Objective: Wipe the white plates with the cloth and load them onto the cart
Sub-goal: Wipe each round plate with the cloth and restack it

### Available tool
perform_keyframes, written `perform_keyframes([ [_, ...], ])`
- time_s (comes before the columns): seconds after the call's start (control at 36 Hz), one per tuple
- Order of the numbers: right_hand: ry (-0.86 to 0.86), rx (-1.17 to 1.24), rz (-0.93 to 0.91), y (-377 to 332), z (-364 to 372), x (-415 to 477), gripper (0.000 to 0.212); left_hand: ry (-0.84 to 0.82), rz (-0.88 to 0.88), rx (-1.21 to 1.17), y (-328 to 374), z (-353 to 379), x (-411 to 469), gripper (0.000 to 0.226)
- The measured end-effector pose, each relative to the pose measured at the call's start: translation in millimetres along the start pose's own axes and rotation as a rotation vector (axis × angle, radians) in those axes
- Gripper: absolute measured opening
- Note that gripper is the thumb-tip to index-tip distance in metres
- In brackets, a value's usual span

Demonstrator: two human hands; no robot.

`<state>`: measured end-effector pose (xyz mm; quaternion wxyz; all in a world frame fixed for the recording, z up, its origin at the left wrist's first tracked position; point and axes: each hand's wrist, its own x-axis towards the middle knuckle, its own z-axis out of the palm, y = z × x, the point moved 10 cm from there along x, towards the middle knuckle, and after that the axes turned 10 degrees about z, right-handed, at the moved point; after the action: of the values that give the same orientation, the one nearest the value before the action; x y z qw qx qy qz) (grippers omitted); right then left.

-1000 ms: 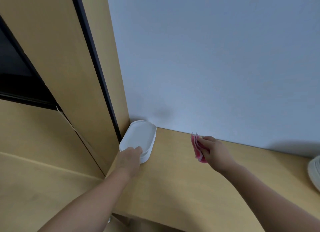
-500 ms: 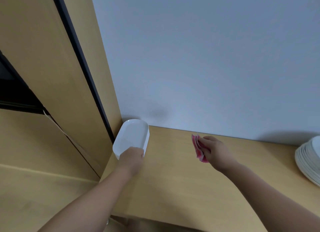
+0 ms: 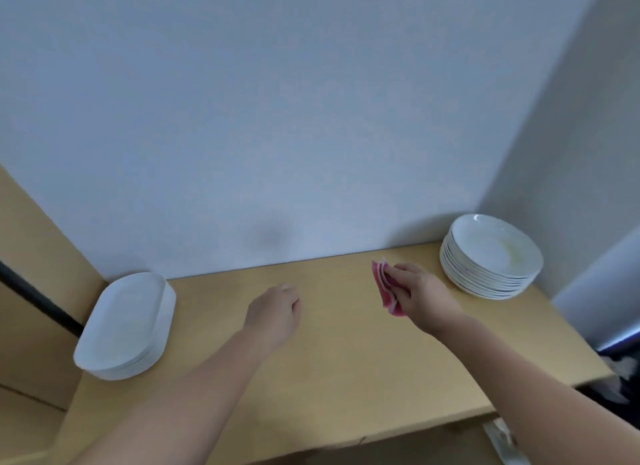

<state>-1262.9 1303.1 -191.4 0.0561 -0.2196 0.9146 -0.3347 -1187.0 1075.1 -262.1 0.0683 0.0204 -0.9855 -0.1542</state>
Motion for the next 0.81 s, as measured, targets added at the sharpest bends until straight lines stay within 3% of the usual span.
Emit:
perform_keyframes([
  [0.39,0.117,0.042,0.131,183.3,-163.1,-37.2,0.021,-0.075,0.086,-0.065,228.8,71.1,99.6,0.029],
  [0.56,0.116,0.054,0.140,220.4,-186.5,-36.2,0.023,-0.098,0.023,-0.092,265.2,79.7,112.8,0.048],
  [0.81,0.107,-0.042,0.153,241.0,-195.5,-12.0,0.023,-0.119,0.004,-0.147,285.1,89.0,161.1,0.029],
])
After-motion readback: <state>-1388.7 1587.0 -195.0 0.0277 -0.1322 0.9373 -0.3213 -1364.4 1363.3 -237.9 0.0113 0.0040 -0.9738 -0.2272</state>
